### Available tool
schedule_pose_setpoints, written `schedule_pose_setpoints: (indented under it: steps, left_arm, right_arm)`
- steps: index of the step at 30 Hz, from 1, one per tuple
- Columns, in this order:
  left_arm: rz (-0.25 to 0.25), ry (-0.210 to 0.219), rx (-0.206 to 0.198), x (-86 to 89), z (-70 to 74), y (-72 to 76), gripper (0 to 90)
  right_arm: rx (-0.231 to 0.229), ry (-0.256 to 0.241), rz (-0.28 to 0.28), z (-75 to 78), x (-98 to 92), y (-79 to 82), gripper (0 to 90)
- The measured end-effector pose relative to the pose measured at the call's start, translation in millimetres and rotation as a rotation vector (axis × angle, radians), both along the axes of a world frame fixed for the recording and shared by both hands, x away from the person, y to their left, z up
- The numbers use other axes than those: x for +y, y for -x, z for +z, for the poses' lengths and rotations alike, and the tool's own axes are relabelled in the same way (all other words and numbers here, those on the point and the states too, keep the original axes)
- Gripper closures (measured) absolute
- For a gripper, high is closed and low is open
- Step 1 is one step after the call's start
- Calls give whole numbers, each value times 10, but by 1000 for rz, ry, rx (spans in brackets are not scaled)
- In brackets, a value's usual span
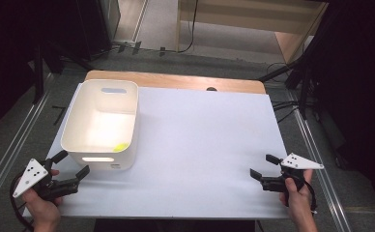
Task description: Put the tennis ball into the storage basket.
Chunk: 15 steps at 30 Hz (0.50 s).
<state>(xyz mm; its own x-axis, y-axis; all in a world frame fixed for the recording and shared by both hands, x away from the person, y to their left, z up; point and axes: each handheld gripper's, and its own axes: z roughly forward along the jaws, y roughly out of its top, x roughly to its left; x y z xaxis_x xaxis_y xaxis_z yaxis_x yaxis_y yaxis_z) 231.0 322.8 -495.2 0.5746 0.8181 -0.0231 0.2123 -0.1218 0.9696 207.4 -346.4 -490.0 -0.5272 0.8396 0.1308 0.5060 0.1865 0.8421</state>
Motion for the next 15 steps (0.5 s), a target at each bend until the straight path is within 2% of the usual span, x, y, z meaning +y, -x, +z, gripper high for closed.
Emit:
schedule_pose_setpoints:
  steps: [3,7,15]
  left_arm:
    - [-2,-5,0,-2,0,-1,72]
    - [-3,-5,0,-2,0,-3,72]
    - [-3,-1,0,6,1,-4,72]
  right_arm:
    - [-1,-22,-17,-47,-74,43,90]
    - [-11,-28,-39,-98,-150,79,90]
    - [-57,-49,-53,-130,-262,167,91]
